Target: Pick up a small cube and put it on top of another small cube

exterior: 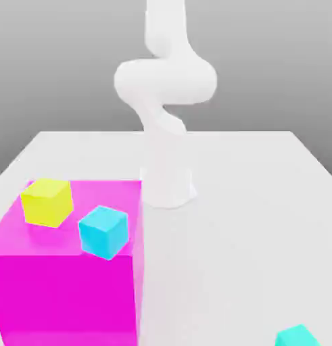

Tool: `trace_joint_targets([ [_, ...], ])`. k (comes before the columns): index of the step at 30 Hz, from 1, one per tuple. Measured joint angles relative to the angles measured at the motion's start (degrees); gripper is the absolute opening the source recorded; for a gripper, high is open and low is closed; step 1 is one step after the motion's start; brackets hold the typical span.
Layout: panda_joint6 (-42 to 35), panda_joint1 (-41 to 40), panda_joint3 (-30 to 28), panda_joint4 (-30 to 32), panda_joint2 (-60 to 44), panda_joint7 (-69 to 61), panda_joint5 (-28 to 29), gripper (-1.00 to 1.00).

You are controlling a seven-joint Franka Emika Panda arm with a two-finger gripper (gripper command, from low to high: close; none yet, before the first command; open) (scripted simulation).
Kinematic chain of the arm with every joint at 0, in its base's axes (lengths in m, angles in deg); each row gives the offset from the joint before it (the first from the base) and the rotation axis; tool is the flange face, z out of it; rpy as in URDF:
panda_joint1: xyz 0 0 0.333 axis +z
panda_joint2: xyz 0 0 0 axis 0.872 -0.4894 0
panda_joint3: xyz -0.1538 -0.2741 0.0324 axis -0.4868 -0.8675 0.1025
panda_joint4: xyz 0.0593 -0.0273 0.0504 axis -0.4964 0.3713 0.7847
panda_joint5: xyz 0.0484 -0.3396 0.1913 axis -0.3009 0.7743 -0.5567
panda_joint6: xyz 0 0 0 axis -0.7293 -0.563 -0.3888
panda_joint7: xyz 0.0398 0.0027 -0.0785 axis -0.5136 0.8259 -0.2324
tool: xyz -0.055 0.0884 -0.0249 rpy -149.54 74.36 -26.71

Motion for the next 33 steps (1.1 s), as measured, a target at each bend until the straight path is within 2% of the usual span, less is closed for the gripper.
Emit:
trace_joint_targets([
  [18, 8.91, 3.29, 8.73, -3.75, -37.74, 4.14, 5.88, 0.0],
  [30, 14.84, 8.65, 10.83, -6.2, -62.6, 6.47, 9.18, 0.0],
  [33, 18.42, 10.1, 9.82, -7.34, -68.81, 7.45, 10.56, 0.0],
])
